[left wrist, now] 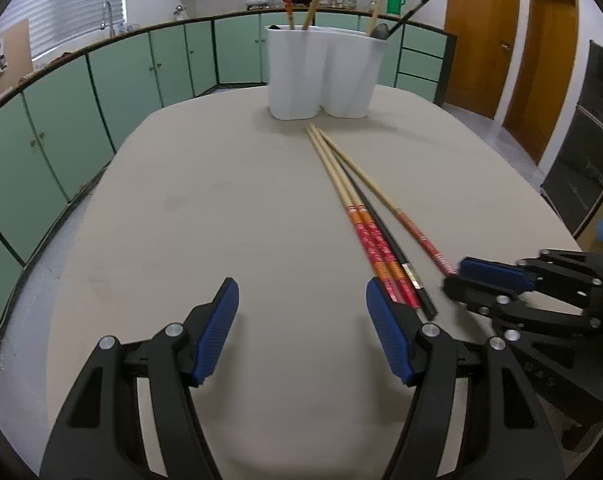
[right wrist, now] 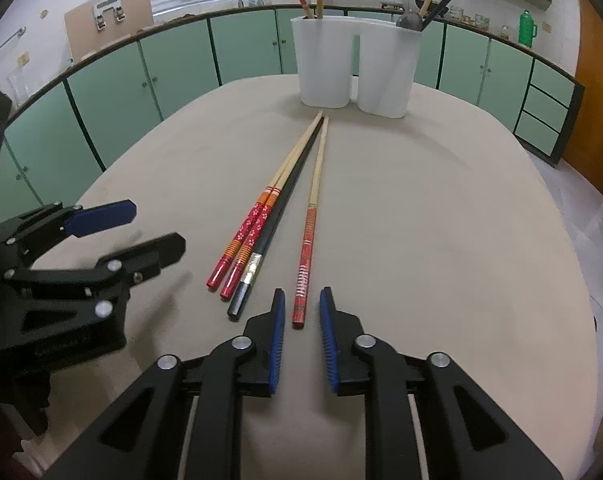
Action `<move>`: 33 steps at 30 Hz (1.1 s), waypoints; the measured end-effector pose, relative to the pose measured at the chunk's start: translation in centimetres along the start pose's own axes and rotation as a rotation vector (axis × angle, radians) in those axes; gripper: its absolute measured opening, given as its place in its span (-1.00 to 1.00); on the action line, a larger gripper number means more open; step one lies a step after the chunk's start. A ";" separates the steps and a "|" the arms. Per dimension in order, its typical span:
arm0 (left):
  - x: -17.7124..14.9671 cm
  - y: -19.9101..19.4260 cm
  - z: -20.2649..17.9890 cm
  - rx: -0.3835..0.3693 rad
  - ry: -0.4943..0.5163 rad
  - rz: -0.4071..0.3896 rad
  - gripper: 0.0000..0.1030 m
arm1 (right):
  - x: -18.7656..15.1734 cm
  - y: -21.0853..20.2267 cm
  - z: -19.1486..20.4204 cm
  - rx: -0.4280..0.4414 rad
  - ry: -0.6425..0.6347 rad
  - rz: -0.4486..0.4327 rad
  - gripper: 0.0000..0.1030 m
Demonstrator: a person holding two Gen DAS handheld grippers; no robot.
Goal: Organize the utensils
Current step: 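Grasp a red-patterned chopstick with the right tool while the left tool grasps another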
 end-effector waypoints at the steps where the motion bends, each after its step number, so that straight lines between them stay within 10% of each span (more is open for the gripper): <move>1: 0.0 0.0 -0.2 -0.008 -0.001 0.000 0.26 | 0.0 0.0 -0.1 0.005 0.005 0.000 -0.87; 20: -0.2 2.4 -1.9 0.003 0.037 0.082 0.14 | -0.1 -0.6 -4.6 -0.029 0.072 -0.018 -0.88; 25: -0.2 2.1 -0.2 0.032 0.011 0.081 0.12 | -0.4 -1.2 -4.5 -0.015 0.048 -0.025 -0.47; 33: -0.5 1.8 -0.9 0.032 0.032 0.079 0.09 | -1.0 -1.4 -4.4 0.001 0.035 -0.020 -0.41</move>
Point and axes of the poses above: each gripper's, at about its wrist camera, not at the fingertips, and y roughly the way its jaws point, z to its left, x to its top, the point moved 8 cm from there along y, roughly the way its jaws point, and after that the axes turned 2 degrees about x, right-handed, at the moved point
